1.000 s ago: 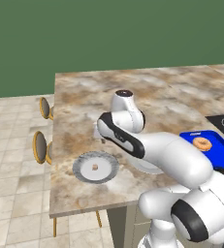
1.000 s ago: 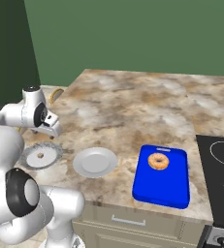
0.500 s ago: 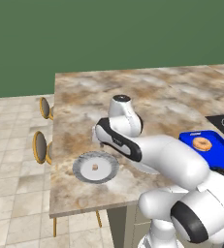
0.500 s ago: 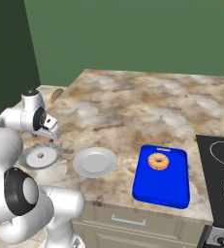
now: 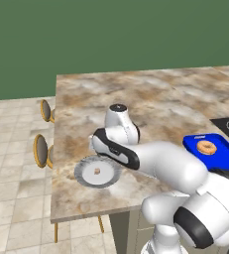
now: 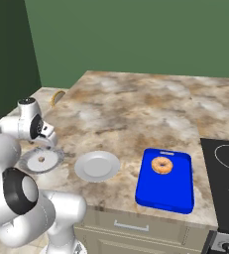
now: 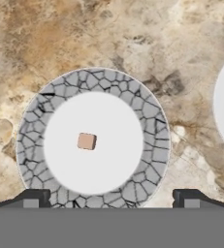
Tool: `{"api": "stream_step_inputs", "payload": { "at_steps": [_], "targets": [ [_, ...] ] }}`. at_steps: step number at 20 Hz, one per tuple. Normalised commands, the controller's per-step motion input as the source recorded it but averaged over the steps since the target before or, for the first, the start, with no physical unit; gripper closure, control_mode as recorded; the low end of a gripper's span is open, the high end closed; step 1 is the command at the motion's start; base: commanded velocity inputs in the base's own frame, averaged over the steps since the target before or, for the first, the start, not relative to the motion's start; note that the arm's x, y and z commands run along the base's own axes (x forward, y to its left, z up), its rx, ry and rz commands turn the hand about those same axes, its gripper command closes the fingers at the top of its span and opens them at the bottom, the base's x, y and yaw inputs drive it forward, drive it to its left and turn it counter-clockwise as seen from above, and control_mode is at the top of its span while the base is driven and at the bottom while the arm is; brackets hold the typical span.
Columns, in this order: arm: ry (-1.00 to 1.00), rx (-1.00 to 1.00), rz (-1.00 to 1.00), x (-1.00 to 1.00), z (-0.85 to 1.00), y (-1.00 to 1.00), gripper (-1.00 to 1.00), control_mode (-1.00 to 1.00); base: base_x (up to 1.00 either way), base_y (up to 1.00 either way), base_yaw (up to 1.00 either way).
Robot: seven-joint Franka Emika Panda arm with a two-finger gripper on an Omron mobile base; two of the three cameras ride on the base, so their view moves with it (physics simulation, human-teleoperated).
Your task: Move the dessert items from the plates to the tray.
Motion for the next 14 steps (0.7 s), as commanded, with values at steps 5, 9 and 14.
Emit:
{"api": "stream_step_inputs", "payload": {
  "at_steps": [5,9,14],
  "targets": [
    [0.00,0.00,0.01,0.00,-0.10,0.29,-1.00,-1.00,0.00,0.00,0.00],
    [0.00,0.00,0.01,0.00,-0.15,0.26,-1.00,-1.00,0.00,0.00,0.00],
    [0.00,-0.01,0.00,0.00,-0.16,0.02,-1.00,-1.00,0.00,0.00,0.00]
  ]
}}
